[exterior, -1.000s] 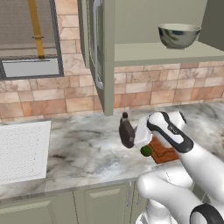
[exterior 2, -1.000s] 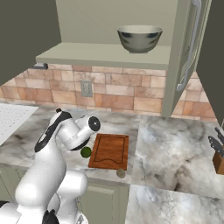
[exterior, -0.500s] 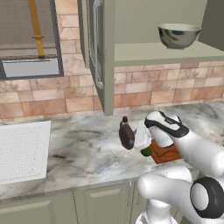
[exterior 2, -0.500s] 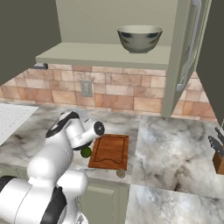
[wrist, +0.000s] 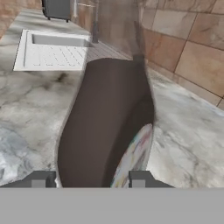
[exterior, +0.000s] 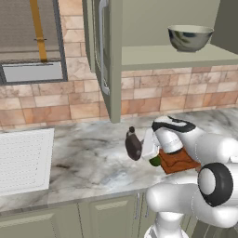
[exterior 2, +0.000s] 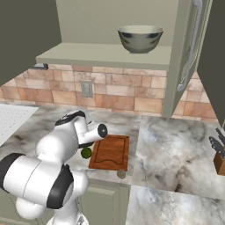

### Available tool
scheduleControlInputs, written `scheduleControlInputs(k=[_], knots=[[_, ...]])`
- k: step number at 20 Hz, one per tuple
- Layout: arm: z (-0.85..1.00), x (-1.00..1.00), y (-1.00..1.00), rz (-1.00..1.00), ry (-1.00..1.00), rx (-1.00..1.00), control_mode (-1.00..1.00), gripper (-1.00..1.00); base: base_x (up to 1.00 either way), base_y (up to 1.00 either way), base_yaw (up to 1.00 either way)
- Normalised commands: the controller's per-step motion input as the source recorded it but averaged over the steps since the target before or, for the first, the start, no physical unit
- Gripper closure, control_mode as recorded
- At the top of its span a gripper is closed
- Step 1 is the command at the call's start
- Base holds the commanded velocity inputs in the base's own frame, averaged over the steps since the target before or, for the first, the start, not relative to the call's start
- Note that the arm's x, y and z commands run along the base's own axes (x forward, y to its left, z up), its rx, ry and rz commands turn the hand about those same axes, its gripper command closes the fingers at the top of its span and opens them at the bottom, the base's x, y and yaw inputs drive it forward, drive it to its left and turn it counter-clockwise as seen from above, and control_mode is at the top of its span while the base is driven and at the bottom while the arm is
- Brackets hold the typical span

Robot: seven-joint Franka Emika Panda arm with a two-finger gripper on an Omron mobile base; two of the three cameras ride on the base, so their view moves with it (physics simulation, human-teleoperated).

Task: Open the cabinet. Place the bowl and condiment on the counter. Then place the lime and garlic on the cutting board.

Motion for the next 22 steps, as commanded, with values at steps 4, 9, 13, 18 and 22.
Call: scheduleControlInputs(k=[4, 9, 13, 18, 22], knots=[[-0.11, 0.08, 0.00, 0.00, 0.00, 0.00, -1.00, 1.00, 0.00, 0.00, 0.00], [0.22, -0.06, 0.00, 0.00, 0.00, 0.00, -1.00, -1.00, 0.00, 0.00, 0.00], [0.96, -0.08, 0.00, 0.00, 0.02, 0.04, -1.00, -1.00, 0.00, 0.00, 0.00], [0.71, -0.02, -0.03, 0.00, 0.05, 0.04, -1.00, -1.00, 0.00, 0.00, 0.00], [1.00, -0.37, 0.00, -0.04, 0.04, 0.00, -1.00, -1.00, 0.00, 0.00, 0.00]])
